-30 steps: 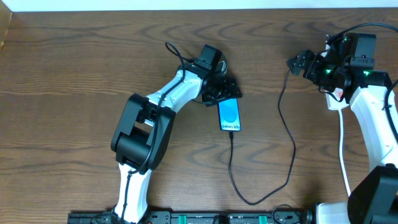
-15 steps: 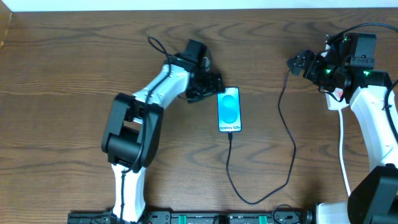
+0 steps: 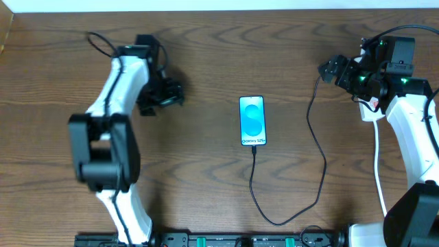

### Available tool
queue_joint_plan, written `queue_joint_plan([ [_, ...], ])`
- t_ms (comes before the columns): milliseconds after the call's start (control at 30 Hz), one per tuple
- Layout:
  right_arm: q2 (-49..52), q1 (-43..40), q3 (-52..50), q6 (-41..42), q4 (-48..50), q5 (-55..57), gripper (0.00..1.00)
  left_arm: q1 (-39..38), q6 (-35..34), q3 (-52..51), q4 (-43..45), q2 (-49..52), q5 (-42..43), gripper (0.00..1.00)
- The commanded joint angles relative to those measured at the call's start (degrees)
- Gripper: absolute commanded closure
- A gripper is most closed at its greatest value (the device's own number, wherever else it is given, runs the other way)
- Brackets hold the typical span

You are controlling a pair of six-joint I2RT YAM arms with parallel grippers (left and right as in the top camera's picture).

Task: Plug charger to phone and switch on socket
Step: 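Open the left gripper and lift it away from the phone, then move the right gripper to the power strip beside the charger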

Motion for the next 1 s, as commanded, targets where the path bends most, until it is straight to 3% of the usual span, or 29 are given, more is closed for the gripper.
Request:
queue_joint_plan([
  [0,-0.4,0.0,0.1,-0.7,0.1,0.9,0.01,-0.2,4.2,1.8,-2.7,-10.5,-5.6,0.17],
  [167,-0.4,0.0,0.1,-0.7,0.0,0.9,0.01,-0.2,4.2,1.8,-4.6,-21.1,-4.8,0.16],
  [200,-0.4,0.0,0.1,-0.7,0.0,0.9,0.01,-0.2,4.2,1.8,-4.6,-22.5,-4.8,0.04],
  [400,-0.4,0.0,0.1,-0.7,-0.3,0.9,0.01,-0.2,4.2,1.8,-4.6,-30.0,-4.8,0.04],
  [733,-0.4,0.0,0.1,-0.8,-2.1,0.7,0.01,-0.2,4.2,1.8,-4.7,-31.7,-4.8,0.04],
  [967,-0.4,-0.2,0.5,-7.6,-2.7,-1.1,0.01,-0.2,4.2,1.8,-4.7,-31.7,-4.8,0.04],
])
